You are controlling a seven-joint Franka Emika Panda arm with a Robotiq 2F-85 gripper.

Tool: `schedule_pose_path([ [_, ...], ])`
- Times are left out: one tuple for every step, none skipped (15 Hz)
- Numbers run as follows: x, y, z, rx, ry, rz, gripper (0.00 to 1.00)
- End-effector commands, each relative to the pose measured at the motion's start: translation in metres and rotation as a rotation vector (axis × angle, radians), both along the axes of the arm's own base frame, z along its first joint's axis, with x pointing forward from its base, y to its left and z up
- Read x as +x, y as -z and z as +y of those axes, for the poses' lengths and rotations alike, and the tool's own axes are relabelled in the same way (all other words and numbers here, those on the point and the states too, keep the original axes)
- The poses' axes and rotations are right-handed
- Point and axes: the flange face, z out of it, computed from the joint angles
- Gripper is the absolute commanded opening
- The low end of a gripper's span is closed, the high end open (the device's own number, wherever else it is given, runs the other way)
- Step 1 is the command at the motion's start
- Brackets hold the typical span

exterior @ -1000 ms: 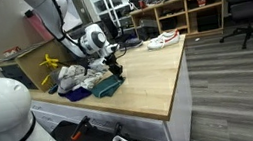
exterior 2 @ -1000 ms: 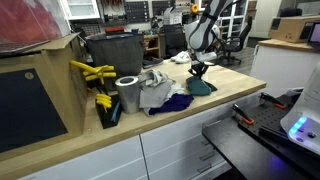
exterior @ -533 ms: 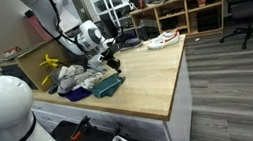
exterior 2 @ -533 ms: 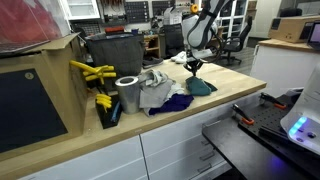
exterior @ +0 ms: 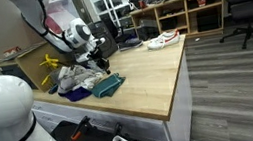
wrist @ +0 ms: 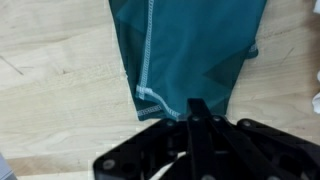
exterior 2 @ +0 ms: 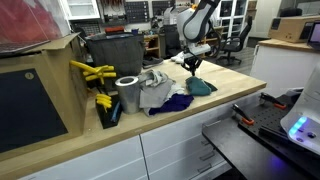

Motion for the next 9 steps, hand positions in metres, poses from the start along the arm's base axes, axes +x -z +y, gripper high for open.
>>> schedule_pose_path([
  [-0.017, 0.003, -0.003, 0.012, 0.003, 0.045, 0.0],
  [-0.018, 0.008, -0.006, 0.016, -0.003, 0.04, 0.0],
  [-0.018, 0.013, -0.008, 0.017, -0.004, 0.04, 0.0],
  [-0.018, 0.017, -0.012, 0.018, -0.004, 0.038, 0.0],
  [-0.017, 0.023, -0.016, 0.021, 0.001, 0.039, 0.0],
  [-0.016, 0.028, -0.019, 0.028, 0.003, 0.037, 0.0],
  [-0.014, 0.034, -0.022, 0.036, 0.005, 0.032, 0.0],
  [-0.012, 0.041, -0.025, 0.045, 0.01, 0.027, 0.0],
  [-0.01, 0.049, -0.027, 0.052, 0.019, 0.019, 0.0],
])
